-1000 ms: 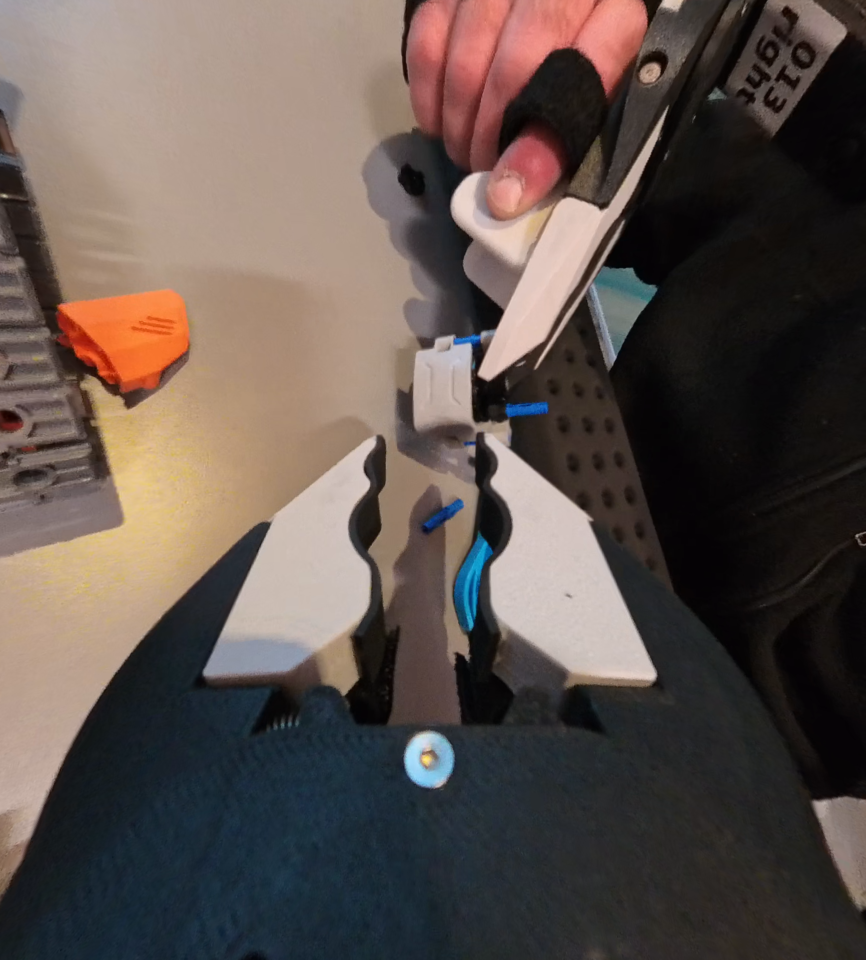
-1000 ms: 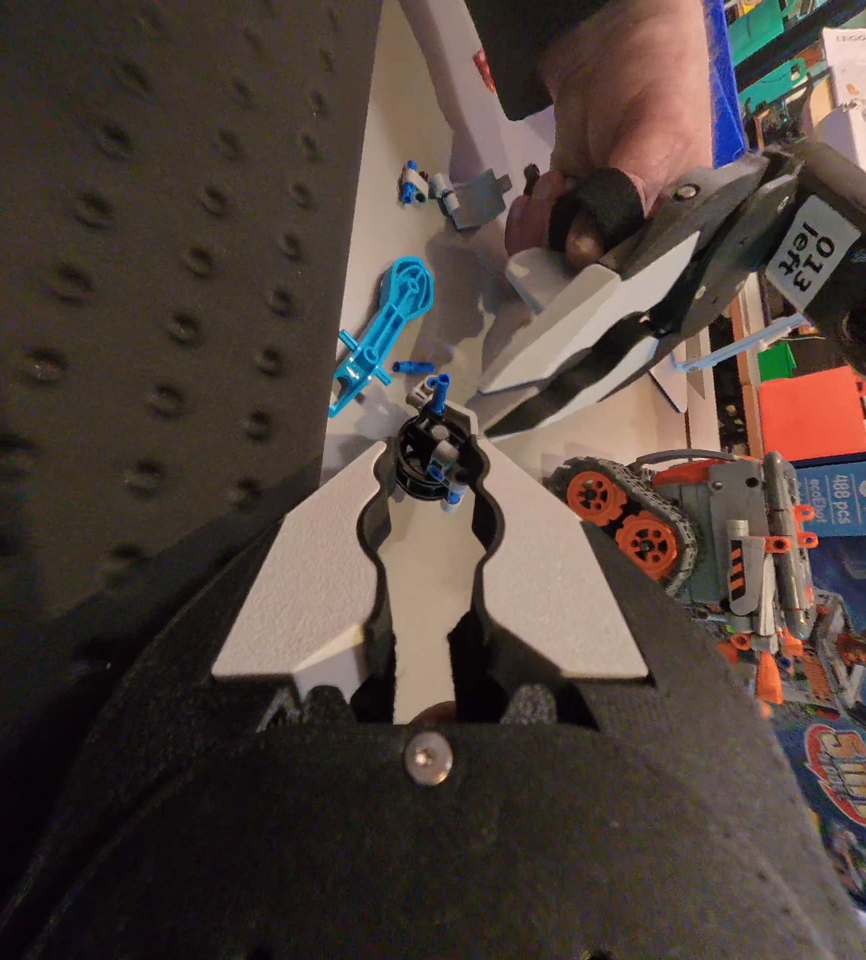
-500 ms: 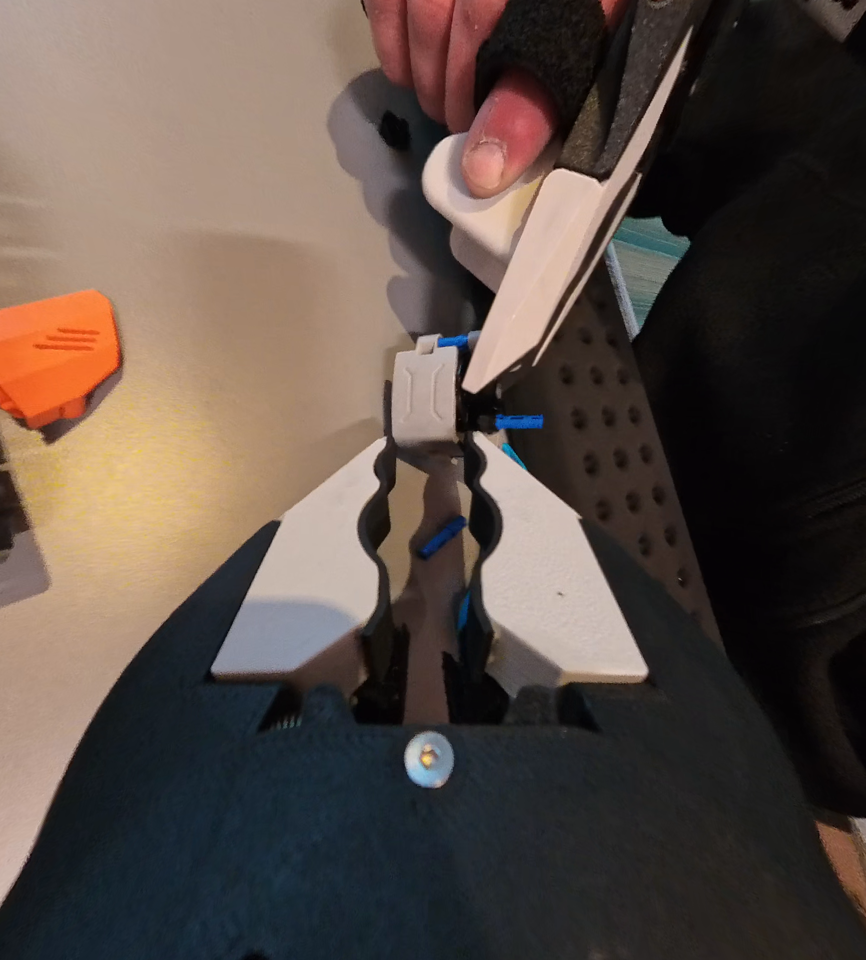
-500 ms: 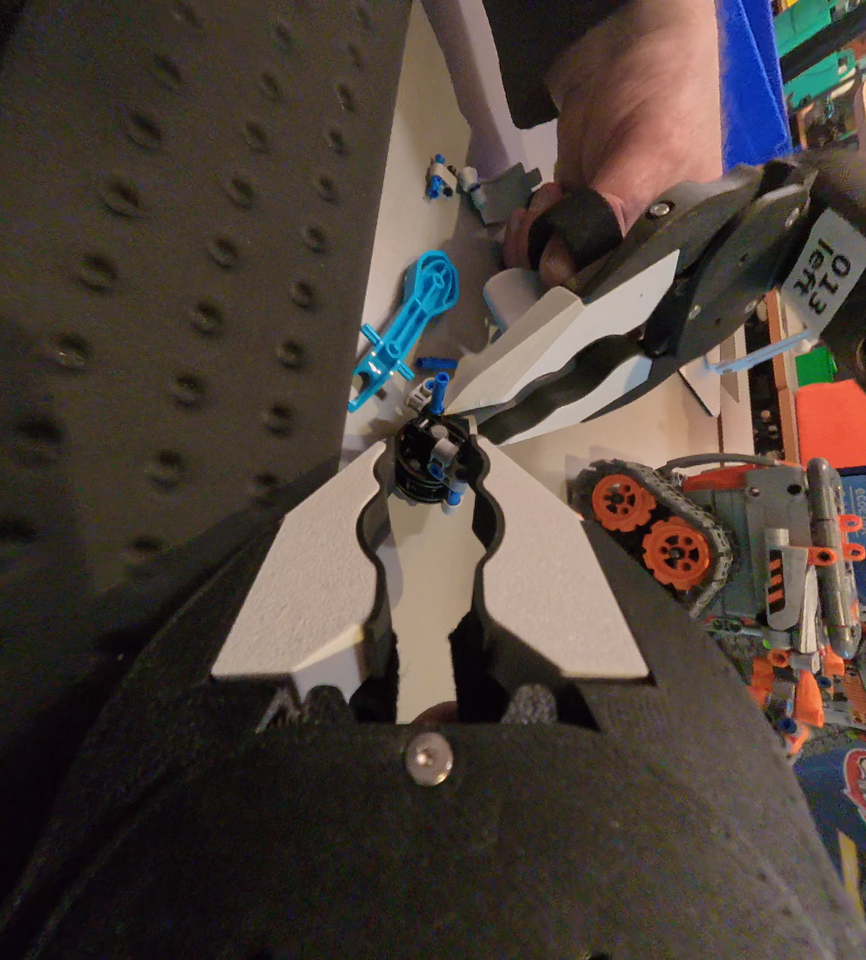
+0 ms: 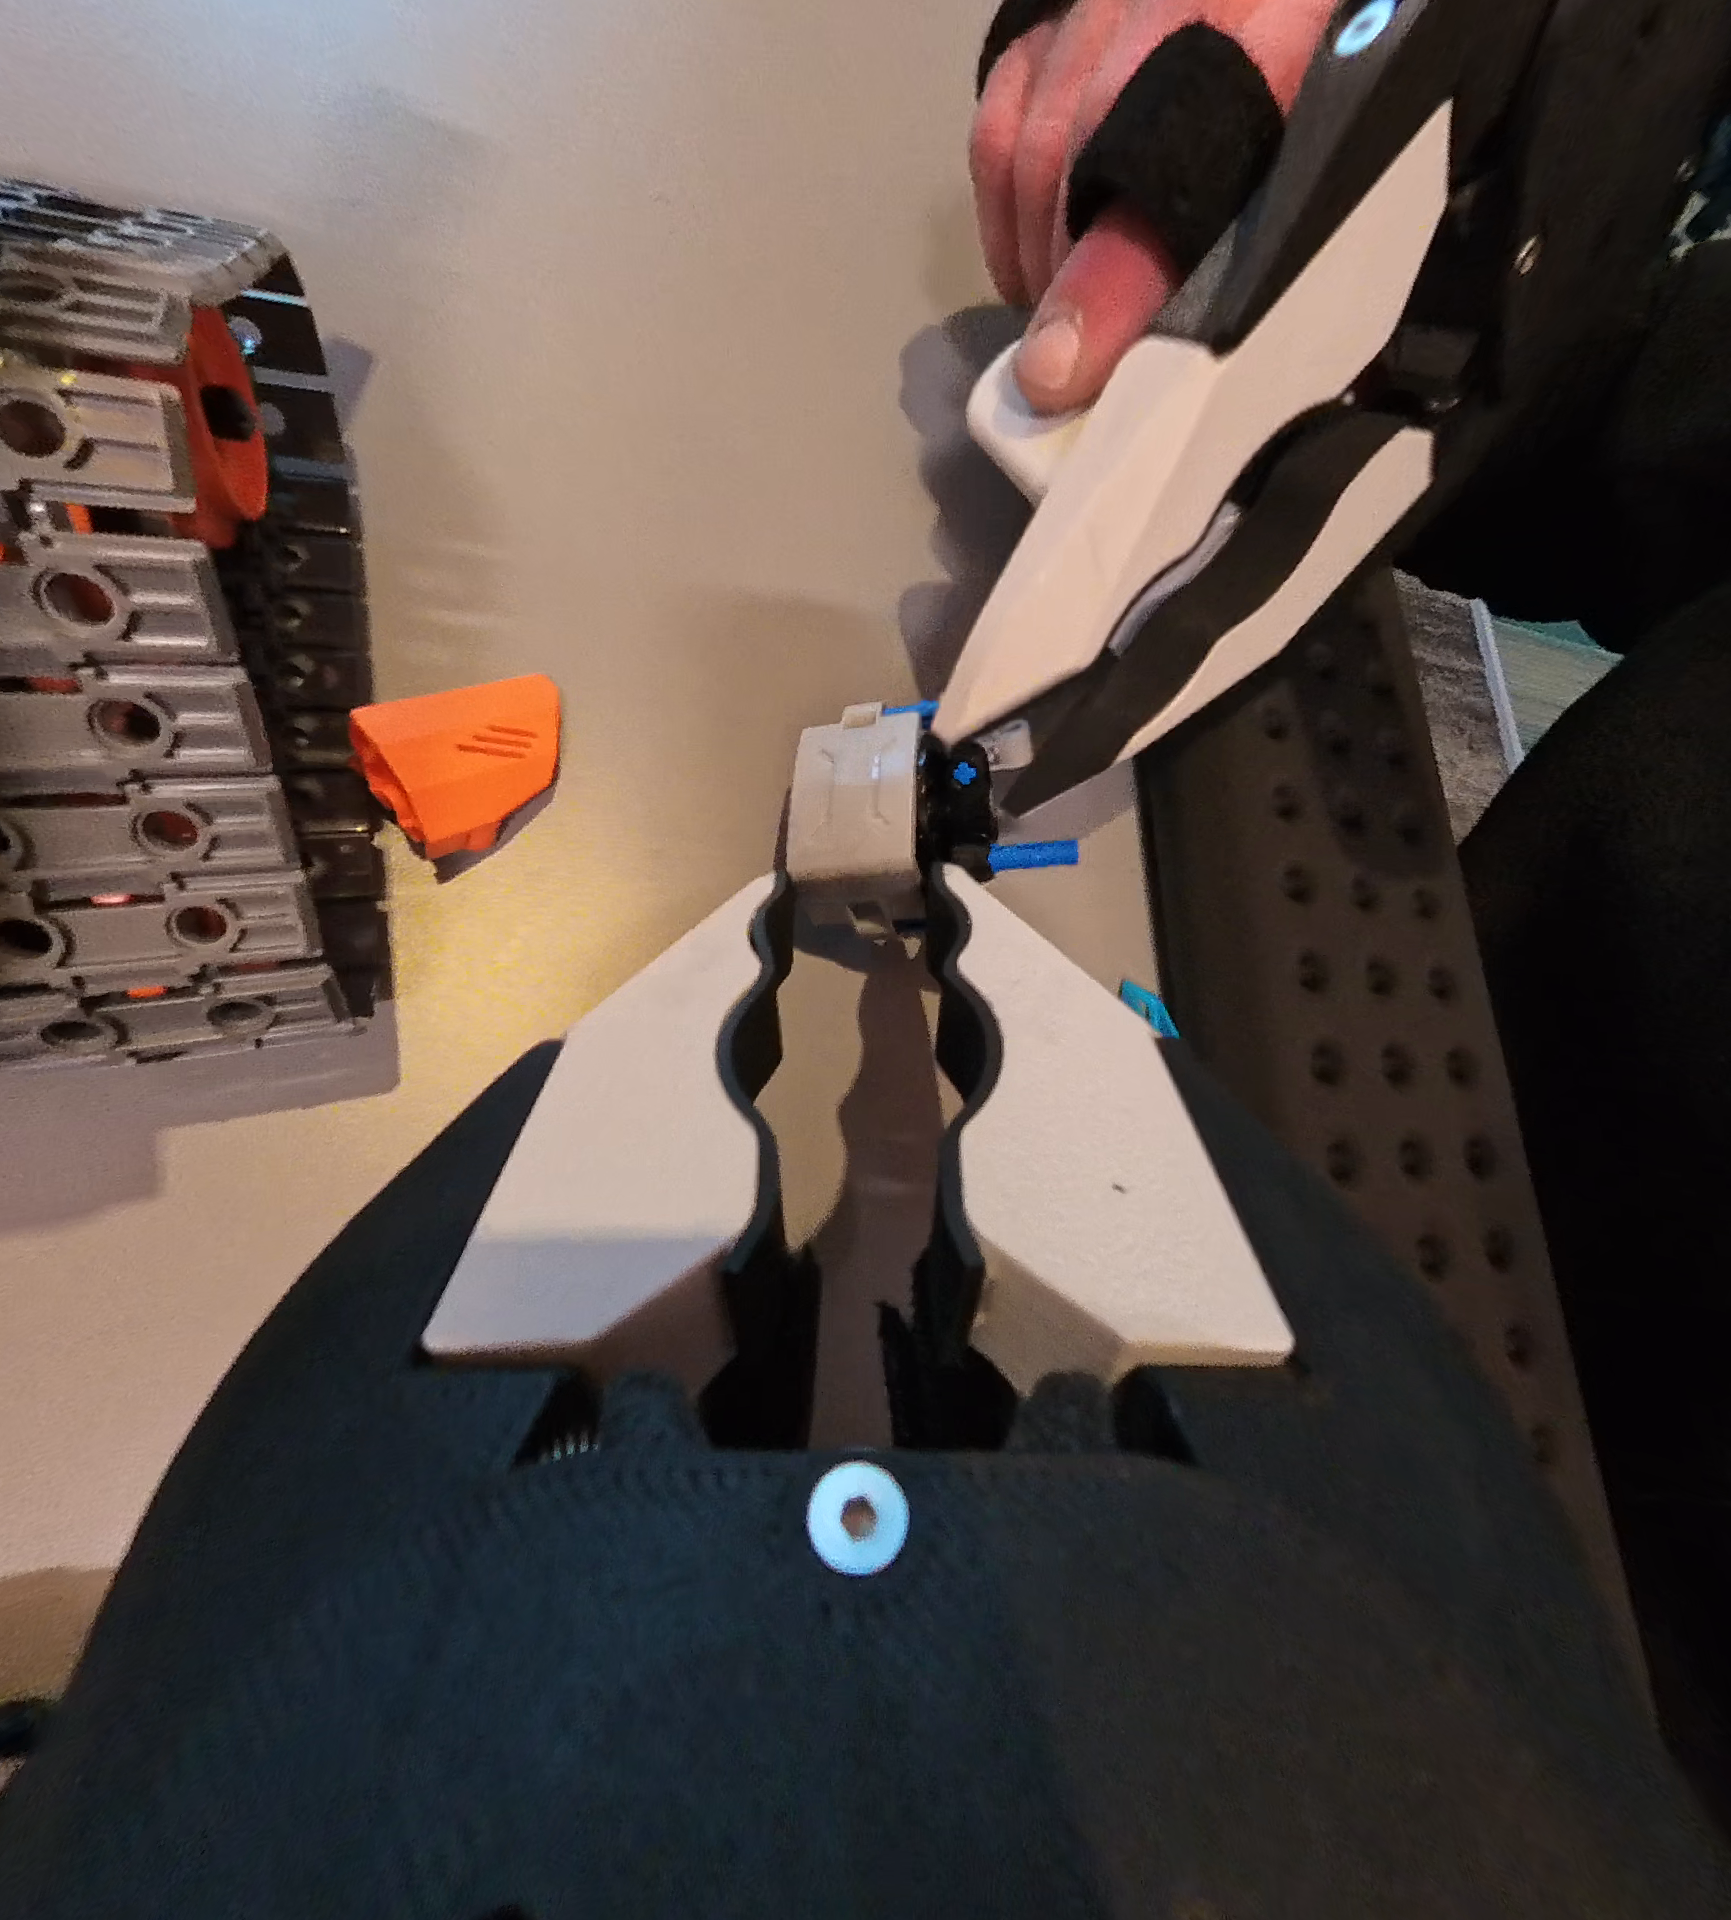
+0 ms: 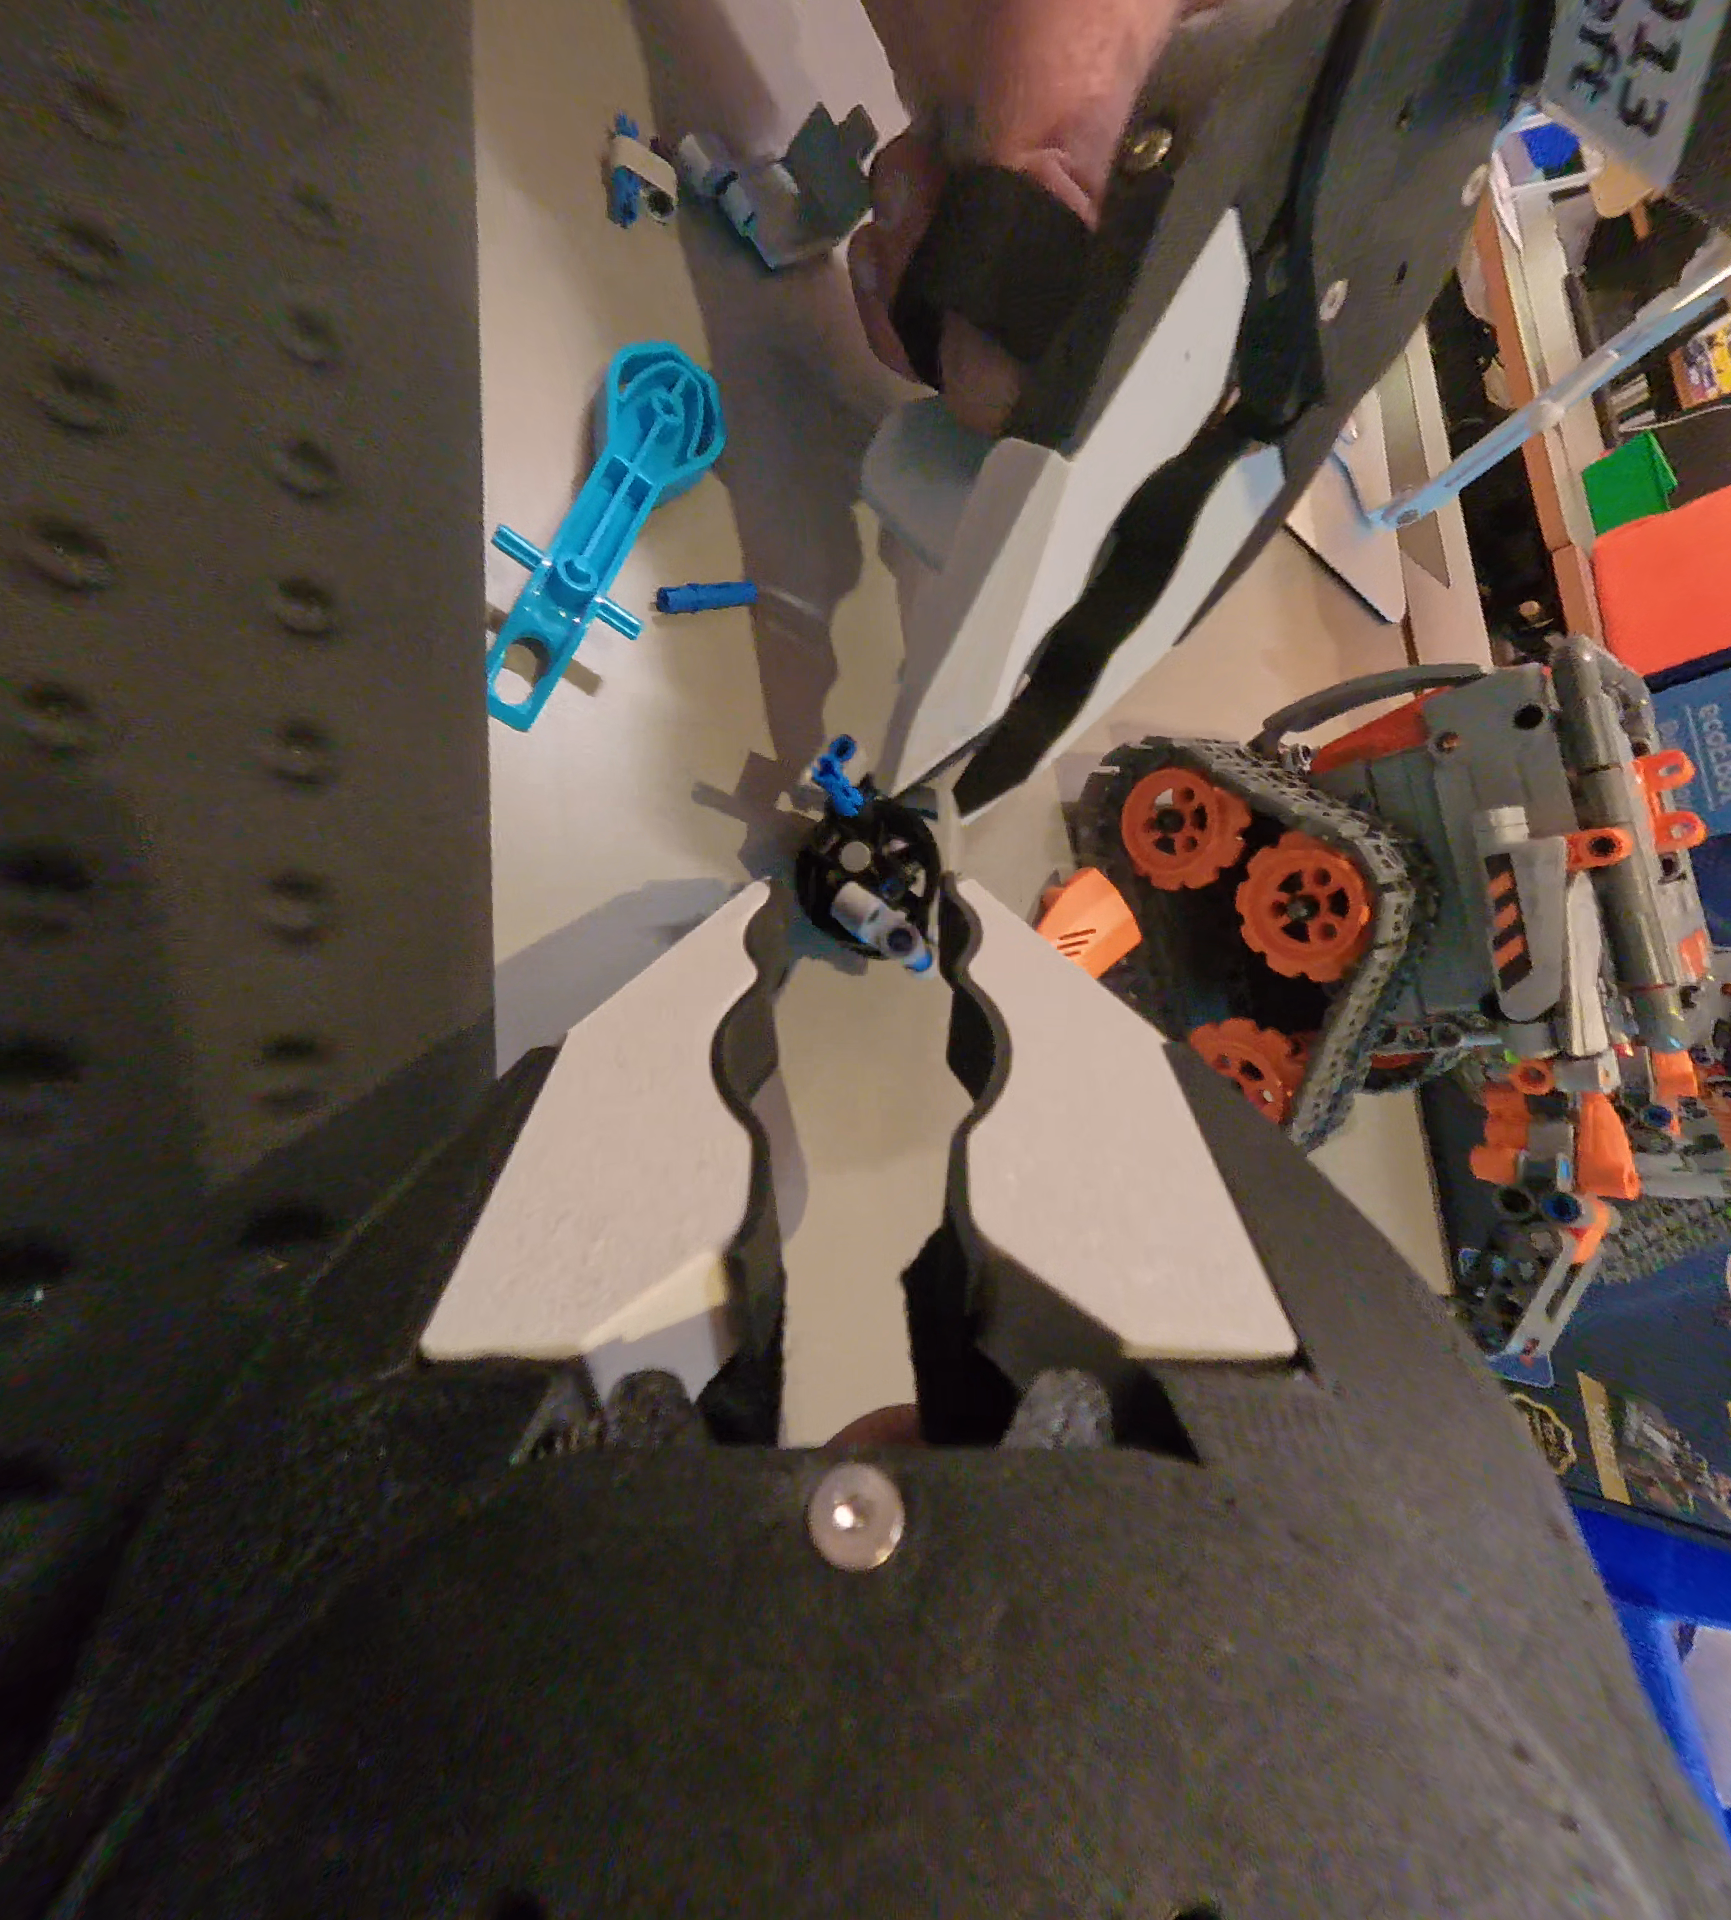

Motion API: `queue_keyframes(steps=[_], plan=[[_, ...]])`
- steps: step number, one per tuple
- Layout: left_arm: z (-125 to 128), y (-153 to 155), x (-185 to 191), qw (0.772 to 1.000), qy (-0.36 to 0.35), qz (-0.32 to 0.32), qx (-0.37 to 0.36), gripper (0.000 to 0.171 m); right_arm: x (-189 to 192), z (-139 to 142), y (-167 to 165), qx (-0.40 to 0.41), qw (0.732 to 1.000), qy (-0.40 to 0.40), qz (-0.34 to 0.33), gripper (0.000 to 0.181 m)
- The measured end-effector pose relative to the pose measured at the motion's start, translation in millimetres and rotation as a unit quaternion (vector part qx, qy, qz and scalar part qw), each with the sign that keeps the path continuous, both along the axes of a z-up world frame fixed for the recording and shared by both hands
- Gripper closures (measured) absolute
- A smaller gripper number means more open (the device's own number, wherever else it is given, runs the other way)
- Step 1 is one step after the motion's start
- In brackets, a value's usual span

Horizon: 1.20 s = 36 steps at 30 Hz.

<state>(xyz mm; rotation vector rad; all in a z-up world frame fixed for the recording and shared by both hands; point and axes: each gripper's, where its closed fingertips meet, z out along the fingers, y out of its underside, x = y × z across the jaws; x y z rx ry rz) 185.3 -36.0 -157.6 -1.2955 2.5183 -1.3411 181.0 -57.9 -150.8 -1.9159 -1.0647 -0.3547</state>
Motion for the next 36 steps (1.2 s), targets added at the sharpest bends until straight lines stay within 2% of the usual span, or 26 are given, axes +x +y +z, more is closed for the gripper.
queue_keyframes(steps=[4, 17, 28, 36], plan=[[0.0, -1.8, -1.7, 1.0, -0.003, -0.004, 0.007, 0.149, 0.1, -0.8, 1.1, 0.0, 1.0, 0.004, -0.001, 0.167], [-2.3, -6.8, -3.1, 1.0, -0.009, -0.019, -0.003, 0.148, -1.5, -1.9, -0.5, -0.01, 1.0, 0.011, 0.001, 0.169], [-0.1, -6.5, 2.5, 0.999, -0.018, 0.012, -0.029, 0.151, -0.8, -4.6, 0.1, -0.025, 0.999, 0.019, -0.008, 0.169], [0.7, -7.1, 3.5, 0.998, -0.053, -0.002, 0.016, 0.15, 0.0, -5.4, -1.6, -0.044, 0.997, 0.057, -0.01, 0.169]])
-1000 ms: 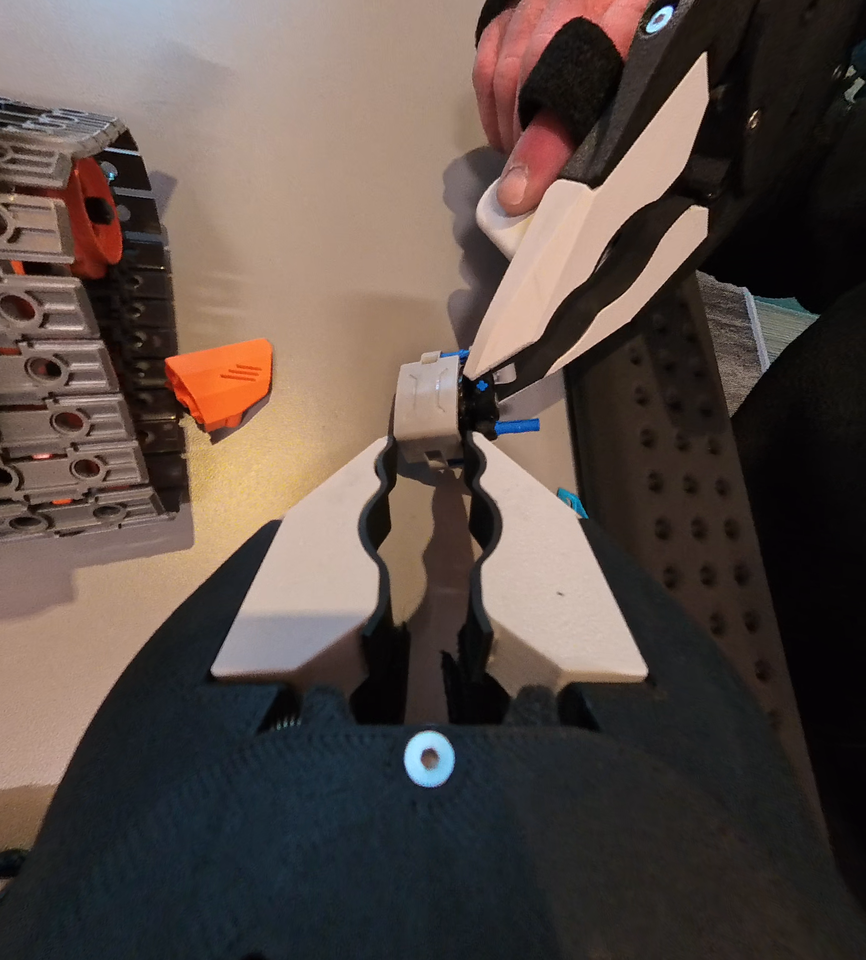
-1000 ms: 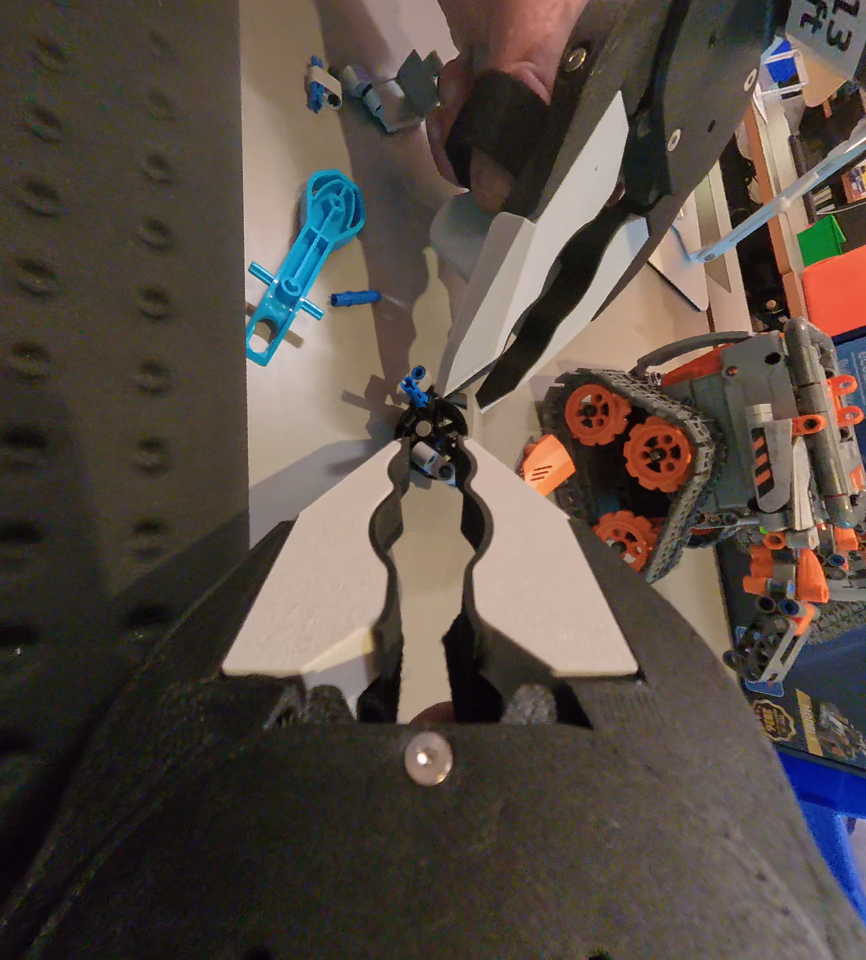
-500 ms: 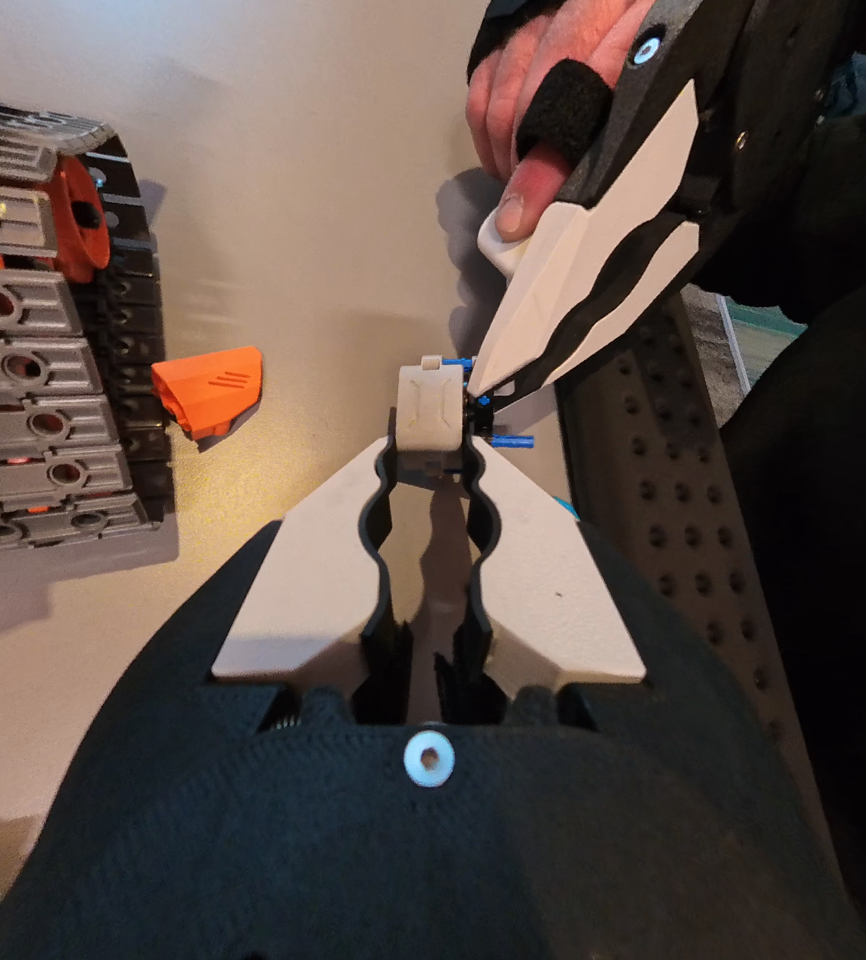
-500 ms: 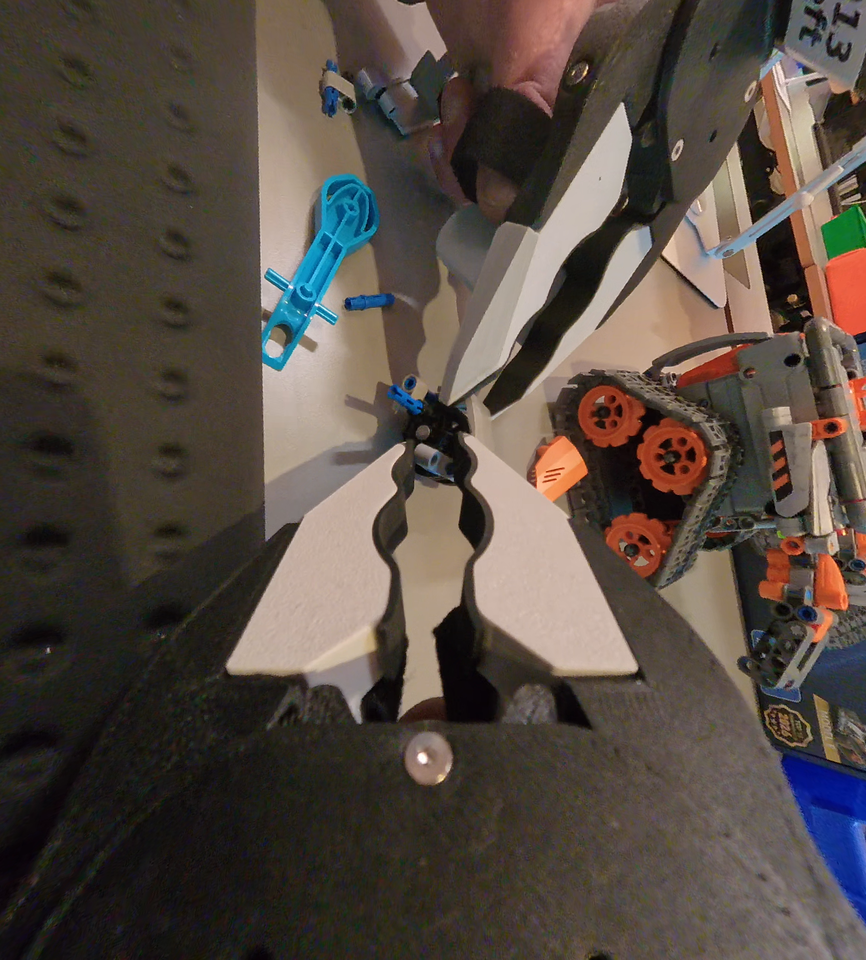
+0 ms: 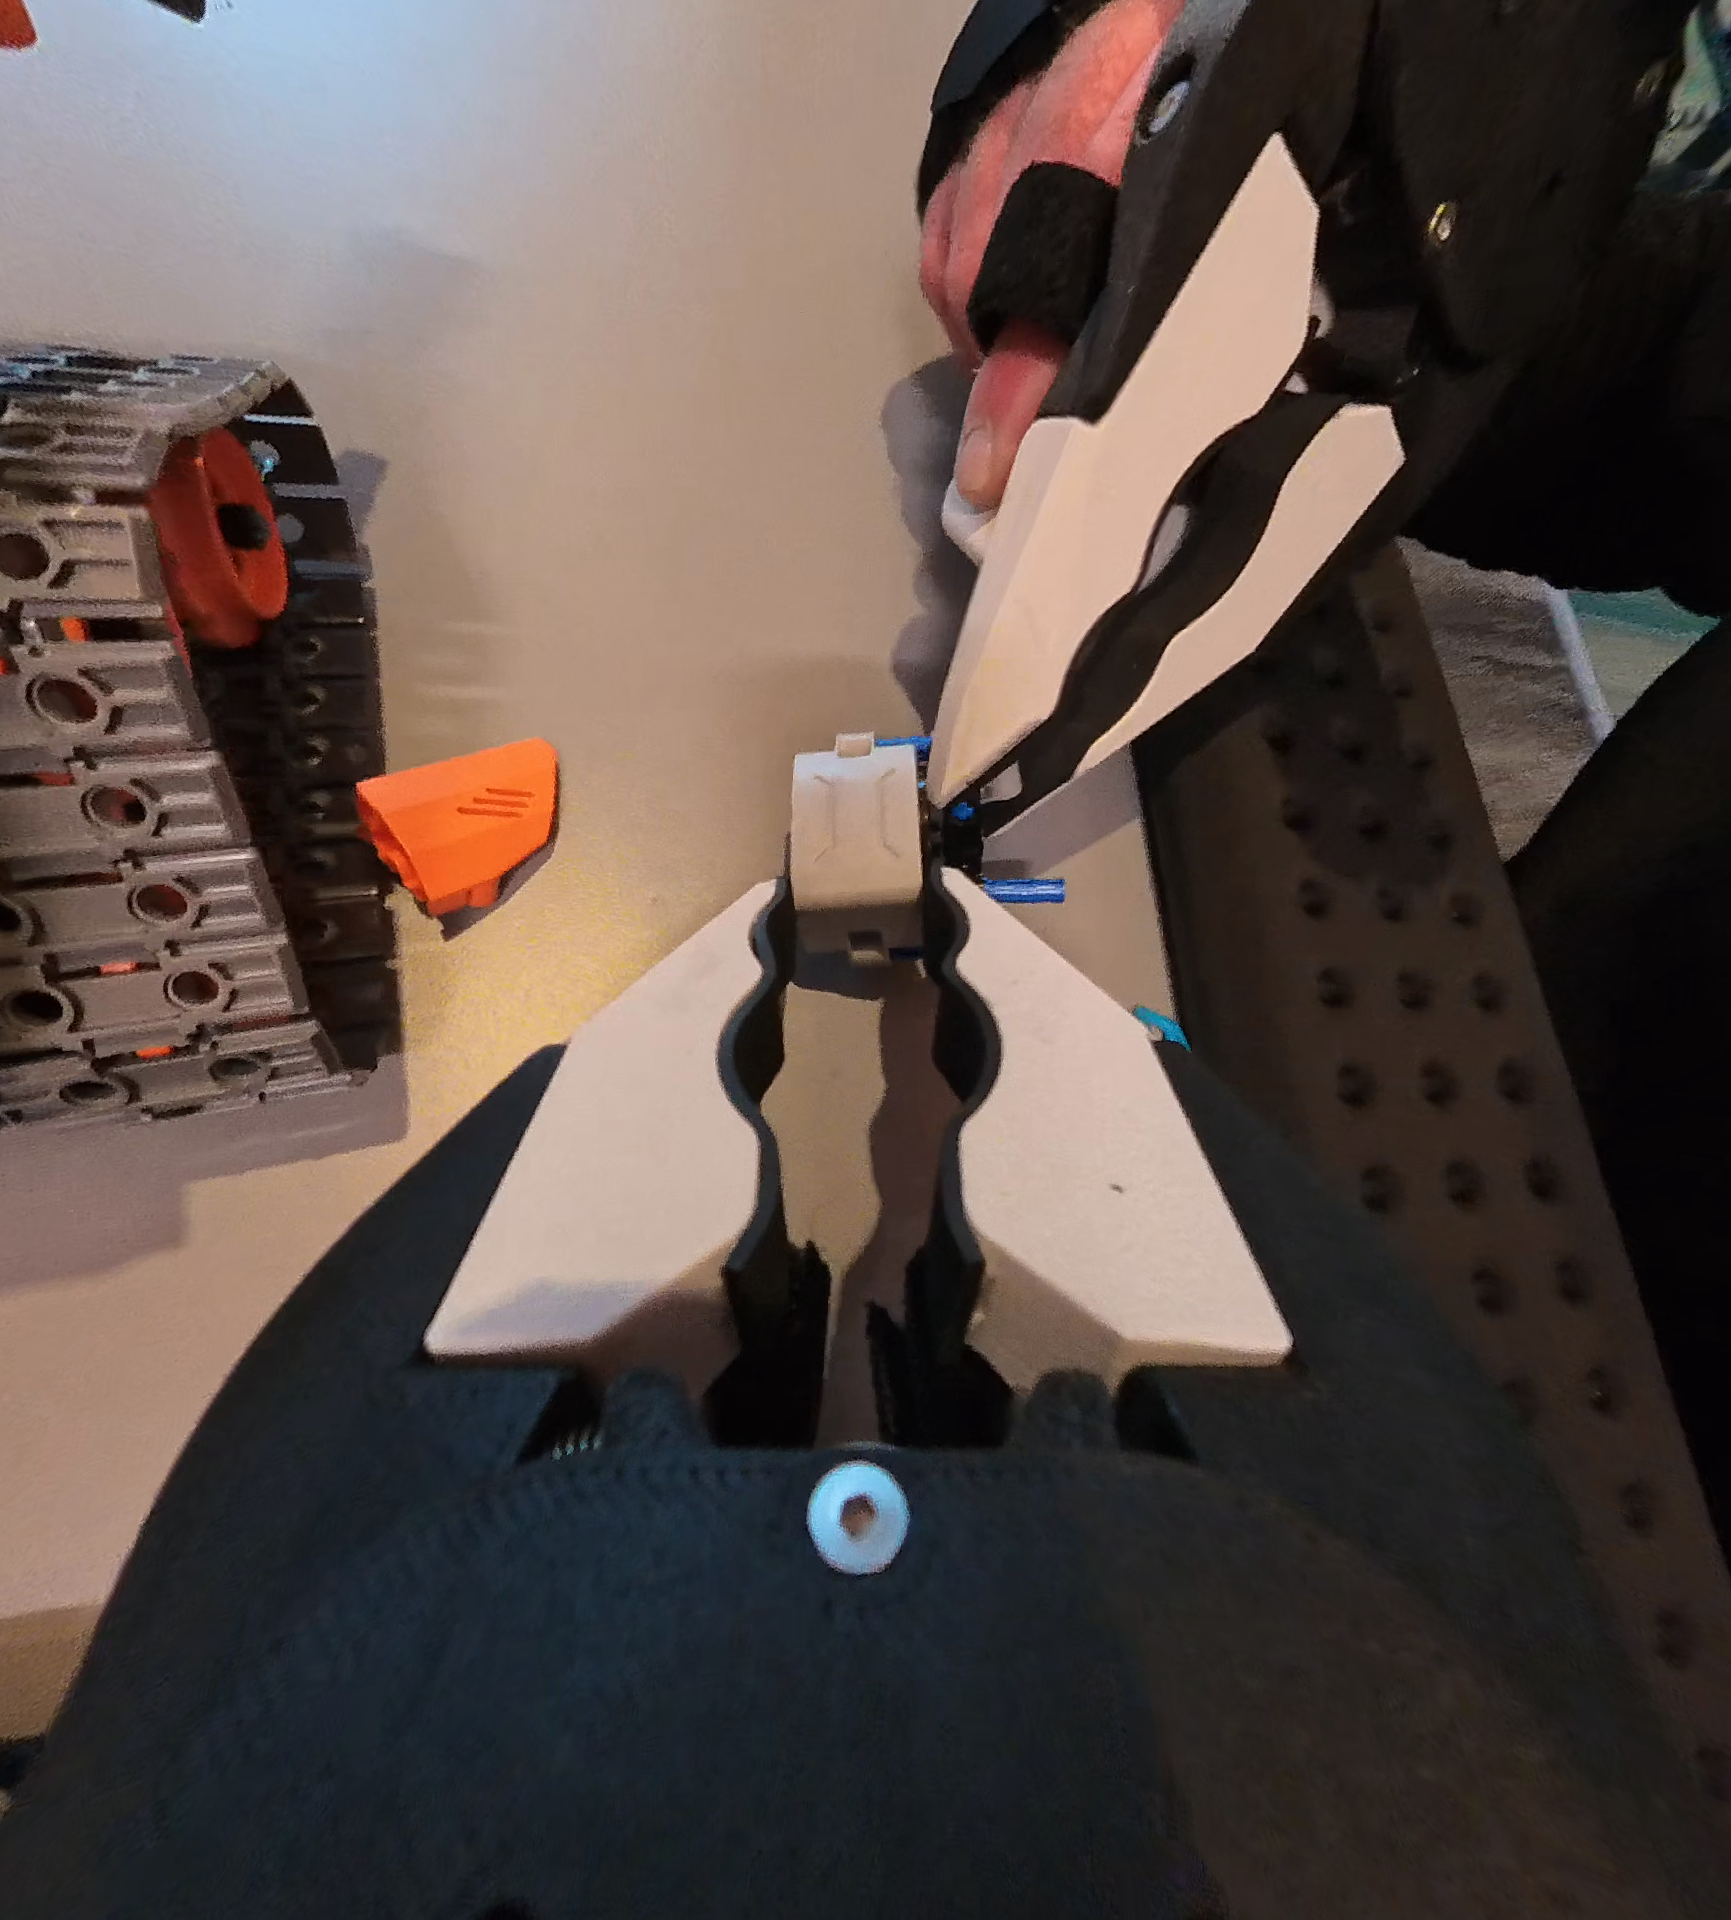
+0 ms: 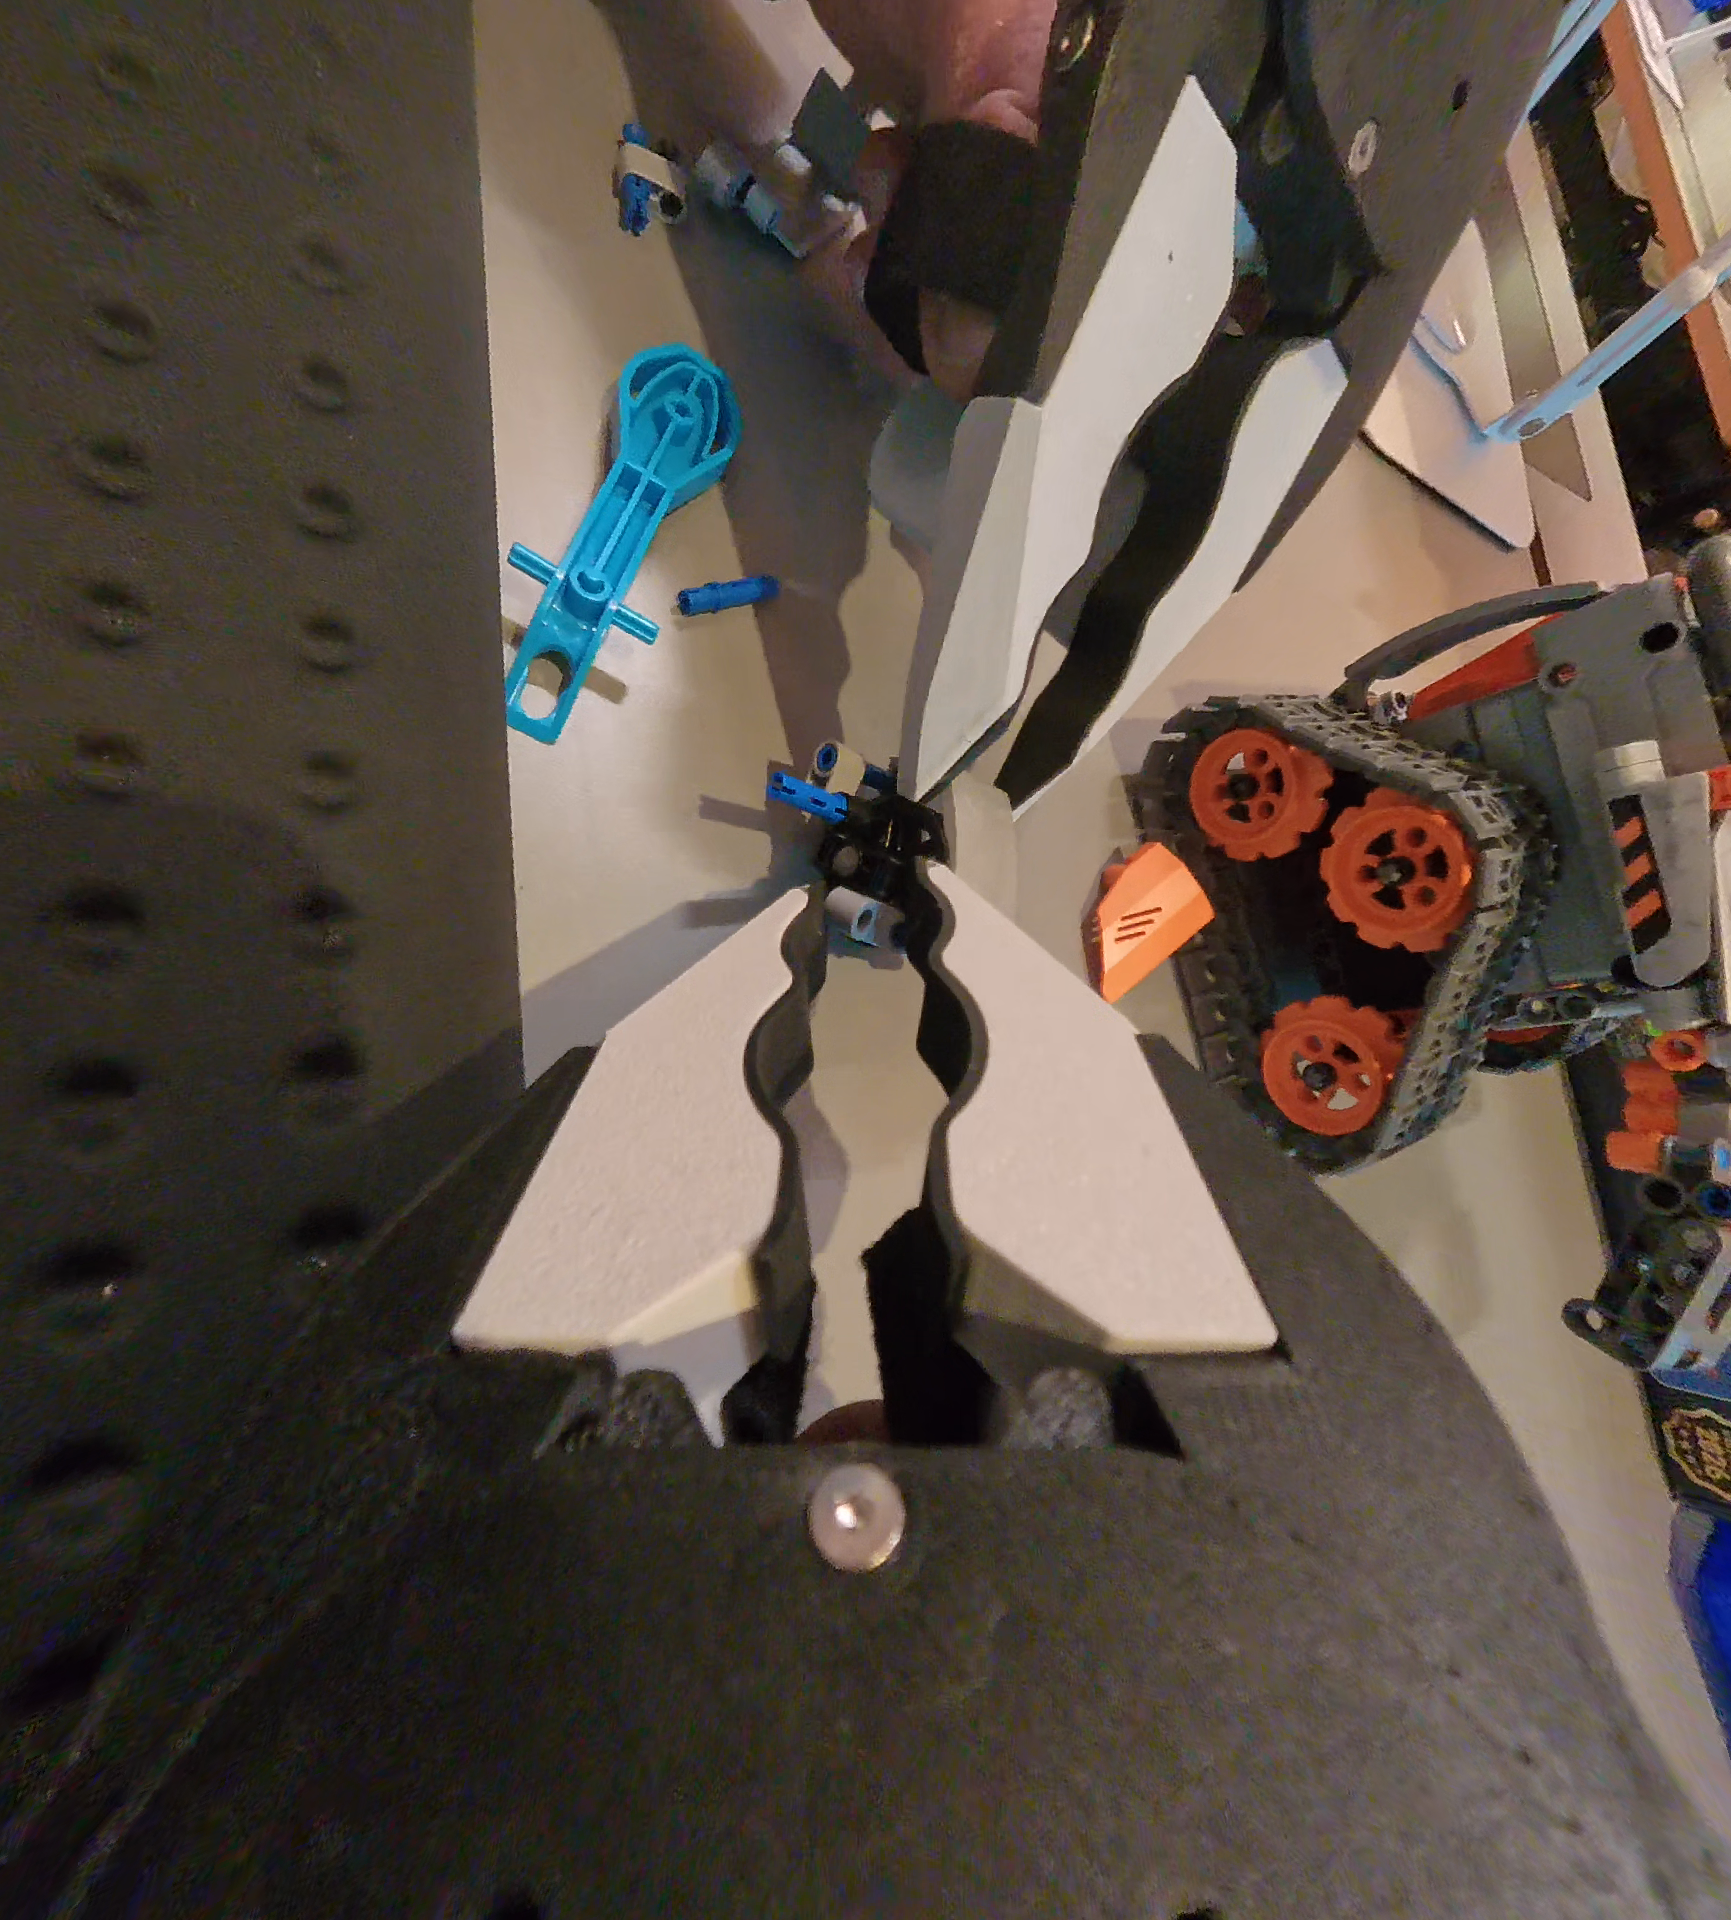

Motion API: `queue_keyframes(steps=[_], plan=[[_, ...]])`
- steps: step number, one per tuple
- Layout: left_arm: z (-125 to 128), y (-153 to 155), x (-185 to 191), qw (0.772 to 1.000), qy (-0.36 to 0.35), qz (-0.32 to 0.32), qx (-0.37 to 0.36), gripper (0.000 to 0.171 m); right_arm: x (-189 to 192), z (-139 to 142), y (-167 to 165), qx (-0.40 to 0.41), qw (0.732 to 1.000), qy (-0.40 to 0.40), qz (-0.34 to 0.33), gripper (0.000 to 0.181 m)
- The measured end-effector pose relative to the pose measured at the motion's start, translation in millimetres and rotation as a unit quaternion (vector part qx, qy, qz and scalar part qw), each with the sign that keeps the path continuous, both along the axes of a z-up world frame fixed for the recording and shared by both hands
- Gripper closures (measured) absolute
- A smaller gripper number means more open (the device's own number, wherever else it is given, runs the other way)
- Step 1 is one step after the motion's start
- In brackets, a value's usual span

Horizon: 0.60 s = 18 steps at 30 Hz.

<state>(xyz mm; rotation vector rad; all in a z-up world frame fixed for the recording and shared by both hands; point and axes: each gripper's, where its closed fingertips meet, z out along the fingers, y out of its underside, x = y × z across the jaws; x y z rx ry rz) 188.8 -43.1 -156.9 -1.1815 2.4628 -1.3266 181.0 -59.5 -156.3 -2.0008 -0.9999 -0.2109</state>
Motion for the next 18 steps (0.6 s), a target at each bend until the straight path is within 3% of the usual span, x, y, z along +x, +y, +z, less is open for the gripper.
queue_keyframes(steps=[18], plan=[[9.1, -0.2, 7.3, 0.999, -0.014, 0.031, 0.007, 0.151, -1.2, -3.3, -2.4, -0.029, 1.0, -0.003, -0.003, 0.167]])
